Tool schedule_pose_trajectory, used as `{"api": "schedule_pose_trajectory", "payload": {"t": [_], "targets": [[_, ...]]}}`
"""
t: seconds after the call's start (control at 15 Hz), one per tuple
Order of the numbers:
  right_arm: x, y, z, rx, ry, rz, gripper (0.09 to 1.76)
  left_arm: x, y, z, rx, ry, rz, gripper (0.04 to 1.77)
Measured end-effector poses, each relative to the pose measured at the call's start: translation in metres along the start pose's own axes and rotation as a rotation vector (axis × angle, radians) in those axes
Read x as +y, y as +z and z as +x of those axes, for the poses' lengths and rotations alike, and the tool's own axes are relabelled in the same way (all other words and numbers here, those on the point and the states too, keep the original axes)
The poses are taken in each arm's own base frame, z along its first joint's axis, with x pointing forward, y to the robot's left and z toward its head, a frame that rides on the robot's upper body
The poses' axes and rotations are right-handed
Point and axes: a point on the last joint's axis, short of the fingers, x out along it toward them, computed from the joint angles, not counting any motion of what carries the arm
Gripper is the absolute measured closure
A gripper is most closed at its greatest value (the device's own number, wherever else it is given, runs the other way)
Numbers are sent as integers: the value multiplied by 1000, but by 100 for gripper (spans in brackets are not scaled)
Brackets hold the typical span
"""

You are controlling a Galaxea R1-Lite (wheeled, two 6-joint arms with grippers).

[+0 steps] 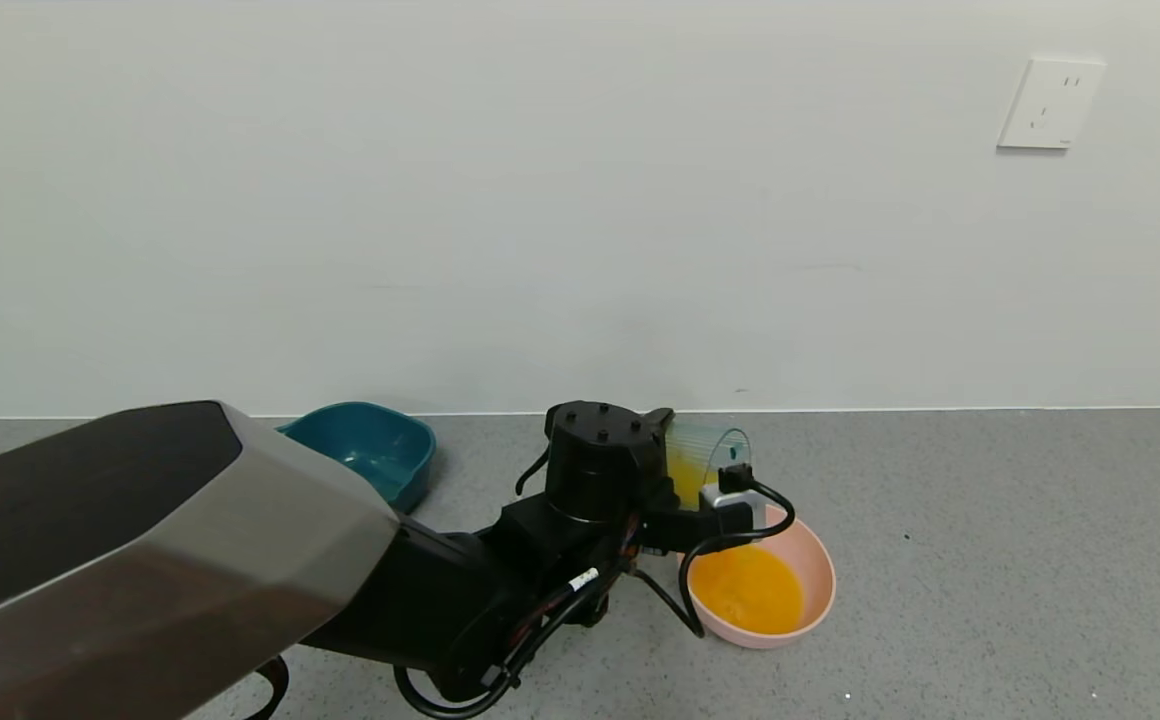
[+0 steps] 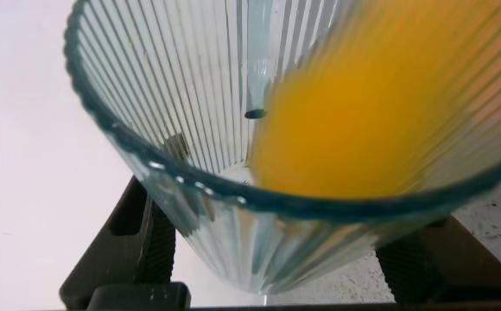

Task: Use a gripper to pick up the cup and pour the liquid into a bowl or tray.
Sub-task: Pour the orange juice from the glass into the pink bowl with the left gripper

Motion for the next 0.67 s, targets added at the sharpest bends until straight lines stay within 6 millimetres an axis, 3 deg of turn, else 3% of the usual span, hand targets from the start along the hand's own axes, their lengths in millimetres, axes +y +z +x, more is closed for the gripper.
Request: {"api": "schedule_pose_trajectory", "payload": {"t": [0.67], "targets": [[0, 0, 0, 0, 0, 0, 14, 7, 3, 2, -6, 26, 122, 52]]}}
